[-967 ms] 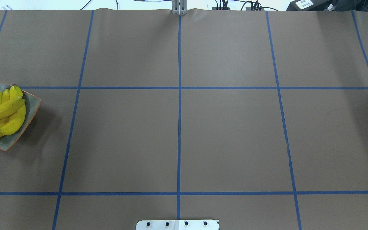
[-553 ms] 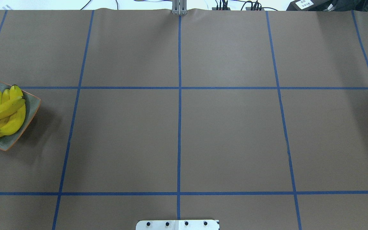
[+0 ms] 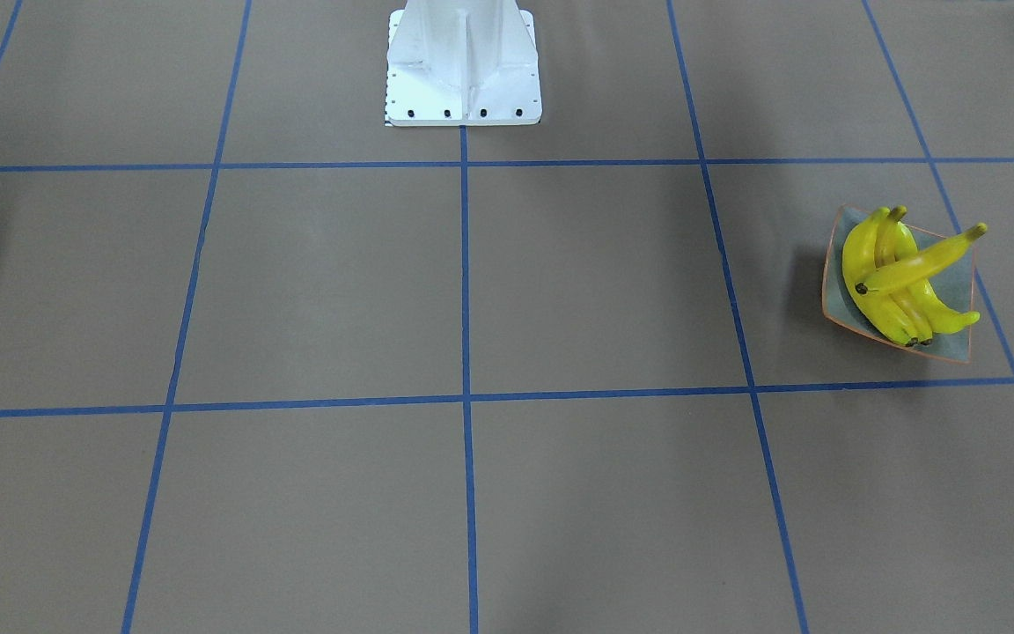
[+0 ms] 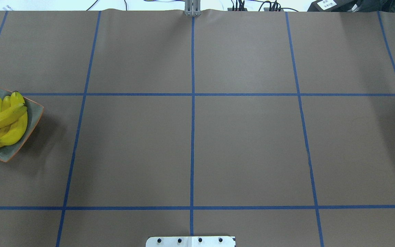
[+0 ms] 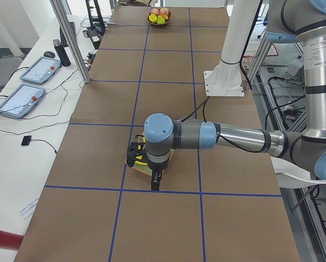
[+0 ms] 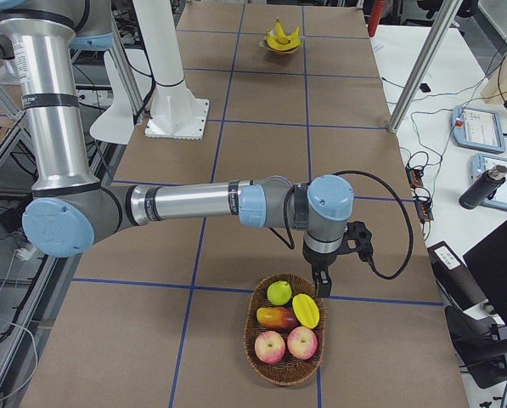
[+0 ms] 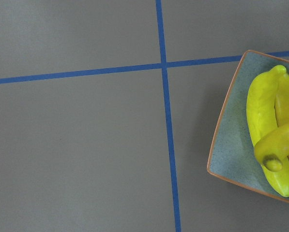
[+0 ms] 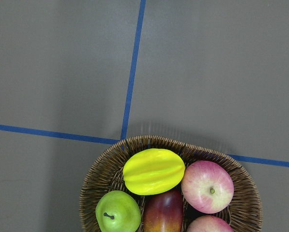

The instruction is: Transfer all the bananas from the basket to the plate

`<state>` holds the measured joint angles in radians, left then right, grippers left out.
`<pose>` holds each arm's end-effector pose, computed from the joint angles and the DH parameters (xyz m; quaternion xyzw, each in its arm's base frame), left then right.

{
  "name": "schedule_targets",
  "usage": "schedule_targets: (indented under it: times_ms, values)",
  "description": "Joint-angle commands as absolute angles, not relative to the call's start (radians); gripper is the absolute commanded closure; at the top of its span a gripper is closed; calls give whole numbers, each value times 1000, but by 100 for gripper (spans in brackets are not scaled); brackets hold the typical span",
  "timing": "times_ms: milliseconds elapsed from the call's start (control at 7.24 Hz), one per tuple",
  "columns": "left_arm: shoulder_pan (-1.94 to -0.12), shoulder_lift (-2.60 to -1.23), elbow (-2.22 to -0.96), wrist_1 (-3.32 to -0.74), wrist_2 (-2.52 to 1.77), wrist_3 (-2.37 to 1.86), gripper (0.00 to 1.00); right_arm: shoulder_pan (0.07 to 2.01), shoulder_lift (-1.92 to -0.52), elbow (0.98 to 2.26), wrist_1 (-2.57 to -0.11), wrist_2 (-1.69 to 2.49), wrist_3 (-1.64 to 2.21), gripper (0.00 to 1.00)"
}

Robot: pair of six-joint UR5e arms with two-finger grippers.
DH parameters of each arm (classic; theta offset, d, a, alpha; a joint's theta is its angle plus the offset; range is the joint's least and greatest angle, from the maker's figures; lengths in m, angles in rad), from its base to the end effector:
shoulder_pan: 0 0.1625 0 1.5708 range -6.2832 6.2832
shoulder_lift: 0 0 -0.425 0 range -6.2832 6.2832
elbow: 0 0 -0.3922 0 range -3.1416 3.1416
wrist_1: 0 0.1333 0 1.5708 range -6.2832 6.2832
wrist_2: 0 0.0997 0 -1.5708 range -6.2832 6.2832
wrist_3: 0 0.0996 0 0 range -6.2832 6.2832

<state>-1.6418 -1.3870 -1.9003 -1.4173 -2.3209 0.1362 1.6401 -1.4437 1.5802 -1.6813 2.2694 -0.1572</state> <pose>-0.0943 -0.4038 0.5970 0.0343 0.3647 0.0289 0.9300 0.1068 -0.5380 0.6044 0.0508 -0.3386 -0.0457 0.9384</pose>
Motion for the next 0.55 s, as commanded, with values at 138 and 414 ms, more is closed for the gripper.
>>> schedule_targets:
  times_ms: [138, 414]
  values:
    - [-1641, -1382, -1894, -1416, -2321, 137, 0, 1597, -1466, 1551, -1648, 2250, -136, 0]
    - [-1640, -1371, -1885, -1414, -2321, 137, 0, 1597, -1477, 1551, -1647, 2249, -135, 0]
